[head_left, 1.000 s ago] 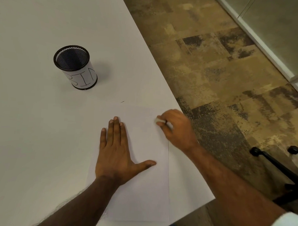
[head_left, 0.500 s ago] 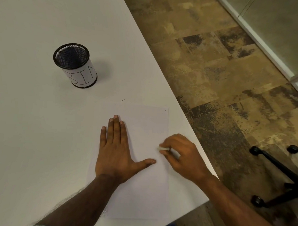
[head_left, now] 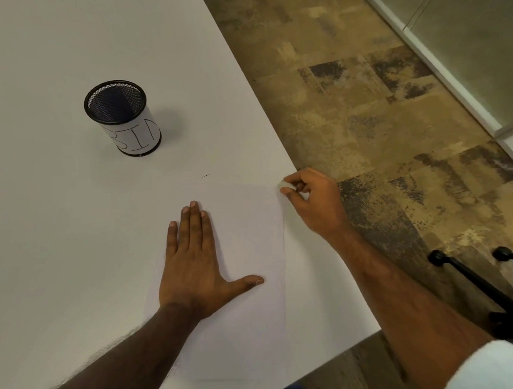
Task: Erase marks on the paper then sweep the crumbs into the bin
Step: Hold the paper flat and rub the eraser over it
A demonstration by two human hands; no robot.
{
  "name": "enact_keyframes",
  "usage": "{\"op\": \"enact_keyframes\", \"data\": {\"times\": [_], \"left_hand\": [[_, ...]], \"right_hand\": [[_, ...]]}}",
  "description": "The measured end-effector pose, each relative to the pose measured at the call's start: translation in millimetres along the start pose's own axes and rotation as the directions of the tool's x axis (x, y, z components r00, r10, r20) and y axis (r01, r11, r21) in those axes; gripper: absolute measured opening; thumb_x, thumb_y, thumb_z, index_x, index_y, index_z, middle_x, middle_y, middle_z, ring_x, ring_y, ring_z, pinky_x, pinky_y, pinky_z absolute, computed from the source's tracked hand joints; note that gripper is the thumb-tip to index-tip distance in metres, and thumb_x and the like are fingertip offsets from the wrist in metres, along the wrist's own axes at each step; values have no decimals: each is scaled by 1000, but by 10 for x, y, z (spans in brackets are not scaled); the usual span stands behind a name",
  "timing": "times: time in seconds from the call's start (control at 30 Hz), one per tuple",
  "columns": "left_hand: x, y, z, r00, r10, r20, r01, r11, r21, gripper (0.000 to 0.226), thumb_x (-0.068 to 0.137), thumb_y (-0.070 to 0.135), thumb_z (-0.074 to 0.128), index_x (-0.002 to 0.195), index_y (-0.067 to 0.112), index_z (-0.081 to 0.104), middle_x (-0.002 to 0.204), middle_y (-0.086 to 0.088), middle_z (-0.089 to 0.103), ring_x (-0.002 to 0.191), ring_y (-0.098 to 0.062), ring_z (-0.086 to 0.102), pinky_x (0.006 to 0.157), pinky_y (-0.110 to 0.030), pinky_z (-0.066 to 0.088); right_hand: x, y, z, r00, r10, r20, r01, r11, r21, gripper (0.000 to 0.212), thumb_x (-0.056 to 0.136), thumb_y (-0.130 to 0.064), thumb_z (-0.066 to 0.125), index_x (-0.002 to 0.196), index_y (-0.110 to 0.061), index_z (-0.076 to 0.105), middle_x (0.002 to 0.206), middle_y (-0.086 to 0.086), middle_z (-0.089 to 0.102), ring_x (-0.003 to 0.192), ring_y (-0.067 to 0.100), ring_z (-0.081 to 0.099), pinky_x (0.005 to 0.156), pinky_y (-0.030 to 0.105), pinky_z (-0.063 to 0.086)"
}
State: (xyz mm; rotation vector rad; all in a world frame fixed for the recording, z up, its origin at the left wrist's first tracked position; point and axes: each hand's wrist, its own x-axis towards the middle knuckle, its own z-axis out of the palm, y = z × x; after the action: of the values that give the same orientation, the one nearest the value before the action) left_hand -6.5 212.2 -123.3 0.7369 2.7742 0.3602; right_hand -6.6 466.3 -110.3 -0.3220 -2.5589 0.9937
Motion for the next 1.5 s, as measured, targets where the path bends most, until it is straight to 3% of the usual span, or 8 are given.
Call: {"op": "enact_keyframes", "data": {"times": [0.07, 0.23, 0.53, 0.73, 0.8, 1.0, 1.3, 1.5], "left_hand": [[3, 3, 2, 1000, 3, -10, -3, 1000, 1, 142, 58, 104, 23, 154, 6, -13, 162, -10, -22, 150, -23, -21, 123, -46, -6], [1, -13, 37, 1000, 10, -13, -10, 1000, 1, 141, 59, 104, 25, 155, 7, -11, 163, -10, -18, 151, -23, -17, 122, -45, -5], [-1, -5, 8, 1000, -10, 12, 10, 1000, 5, 142, 56, 105, 19, 152, 8, -20, 161, -9, -27, 149, -23, -25, 123, -47, -4], [-1, 0, 7, 1000, -6, 10, 6, 1000, -4, 142, 56, 105, 20, 152, 8, -21, 160, -8, -29, 148, -21, -27, 123, -45, -9], [-1, 0, 3, 1000, -6, 3, 6, 1000, -5, 142, 57, 105, 21, 153, 8, -18, 161, -9, -27, 148, -22, -25, 122, -45, -8], [1, -4, 19, 1000, -1, -5, 1, 1000, 0, 142, 57, 105, 22, 154, 8, -15, 162, -10, -22, 150, -23, -21, 122, -44, -8], [0, 7, -2, 1000, -17, 19, 17, 1000, 10, 143, 55, 106, 20, 151, 9, -22, 160, -8, -29, 148, -22, -26, 123, -47, -5], [1, 14, -5, 1000, -20, 15, 20, 1000, -8, 143, 55, 106, 19, 151, 10, -25, 160, -6, -31, 147, -20, -28, 123, -45, -7]], "right_hand": [[-230, -118, -72, 999, -24, 24, 24, 1000, 20, 8, 84, -14, 75, 88, -10, 70, 84, -2, 67, 72, 5, 56, 66, 19, 47], [-820, -297, -3, 939, -234, 253, 235, 972, 25, 9, 85, -12, 71, 92, -6, 69, 88, 6, 68, 82, 20, 61, 77, 32, 50], [-15, -10, 130, 985, -138, 106, 144, 988, -54, 9, 83, -11, 74, 86, -4, 68, 85, 6, 69, 76, 19, 60, 70, 36, 52], [157, 7, 86, 997, 66, -37, -63, 996, 67, 9, 78, -10, 78, 86, -7, 73, 77, -5, 66, 64, 1, 54, 61, 14, 45], [-75, -87, 2, 999, 38, -10, -37, 996, 85, 10, 80, -12, 77, 87, -7, 72, 79, -6, 65, 67, 0, 56, 64, 16, 46], [-861, -283, -46, 939, -218, 265, 212, 976, 55, 7, 83, -7, 73, 86, -6, 67, 84, 5, 66, 79, 21, 61, 74, 35, 51], [119, 51, 56, 988, -103, 118, 113, 990, -81, 10, 81, -9, 74, 81, -3, 66, 82, 8, 68, 75, 22, 62, 68, 44, 54], [4, -35, -18, 999, -17, 40, 17, 1000, 13, 8, 79, -11, 77, 85, -9, 71, 83, 0, 69, 71, 11, 60, 64, 28, 51]]}}
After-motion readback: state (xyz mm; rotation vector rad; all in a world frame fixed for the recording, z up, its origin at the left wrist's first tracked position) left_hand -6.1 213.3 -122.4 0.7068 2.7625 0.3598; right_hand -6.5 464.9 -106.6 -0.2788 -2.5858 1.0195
